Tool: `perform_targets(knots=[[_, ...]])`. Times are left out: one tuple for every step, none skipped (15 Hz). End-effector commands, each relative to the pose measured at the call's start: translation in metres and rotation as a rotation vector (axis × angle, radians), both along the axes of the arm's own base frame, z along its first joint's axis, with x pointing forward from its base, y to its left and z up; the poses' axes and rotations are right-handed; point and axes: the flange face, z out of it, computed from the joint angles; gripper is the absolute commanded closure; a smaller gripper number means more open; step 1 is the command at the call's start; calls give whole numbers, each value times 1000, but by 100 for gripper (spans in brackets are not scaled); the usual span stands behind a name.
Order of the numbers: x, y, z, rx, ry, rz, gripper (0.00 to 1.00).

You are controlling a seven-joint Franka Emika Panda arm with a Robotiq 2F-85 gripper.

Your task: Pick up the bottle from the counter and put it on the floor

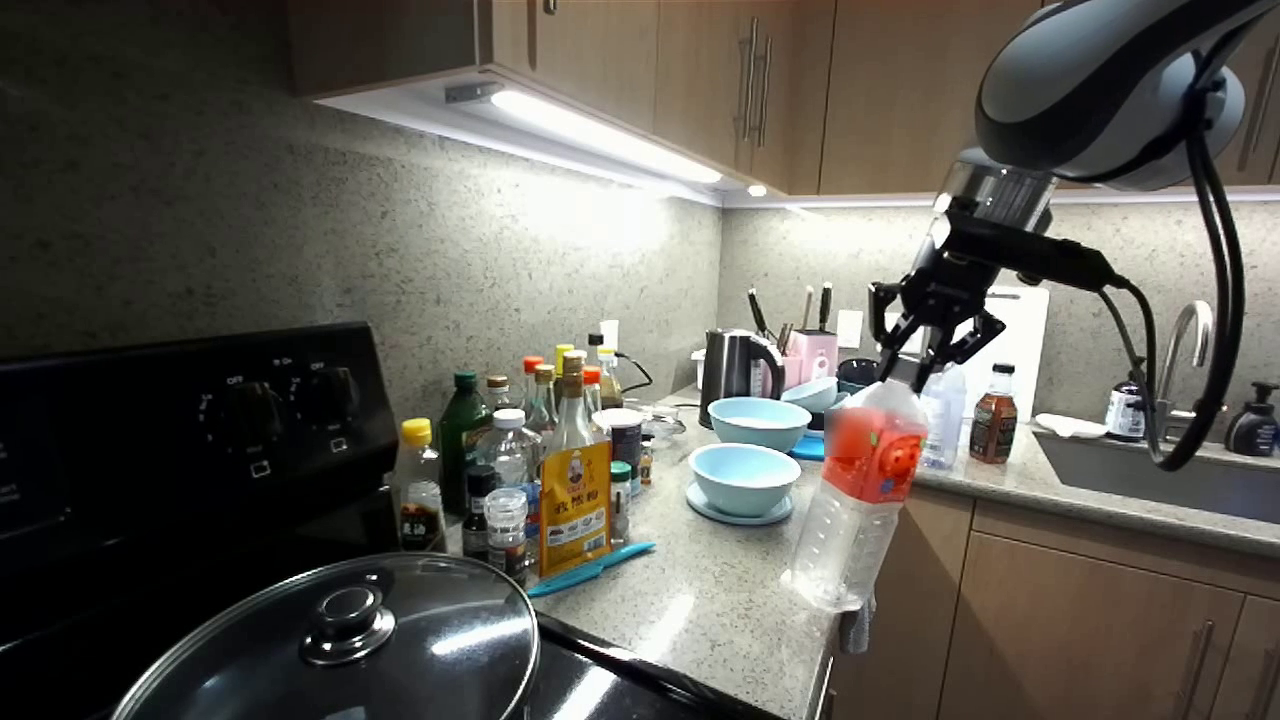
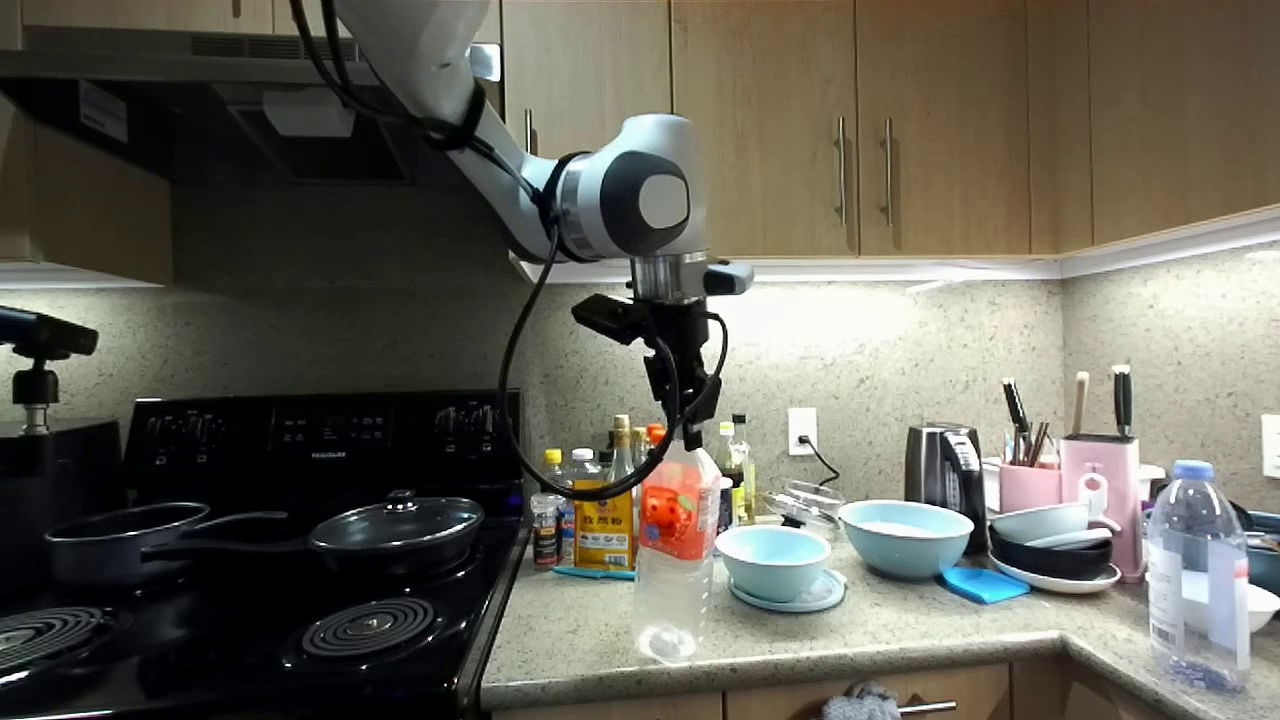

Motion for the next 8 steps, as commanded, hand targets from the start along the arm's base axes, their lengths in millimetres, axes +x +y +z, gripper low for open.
perform_targets(knots=[[-11, -9, 8, 34, -75, -76, 88], [-9, -10, 12, 32, -114, -91, 88], [-1, -11, 6, 12, -56, -43, 63], [-1, -12, 8, 10, -78, -53, 63], [-1, -12, 9, 9, -87, -58, 63], [0, -12, 9, 9, -89, -60, 63], [0, -12, 9, 10, -90, -61, 63], [0, -12, 9, 10, -90, -62, 63]])
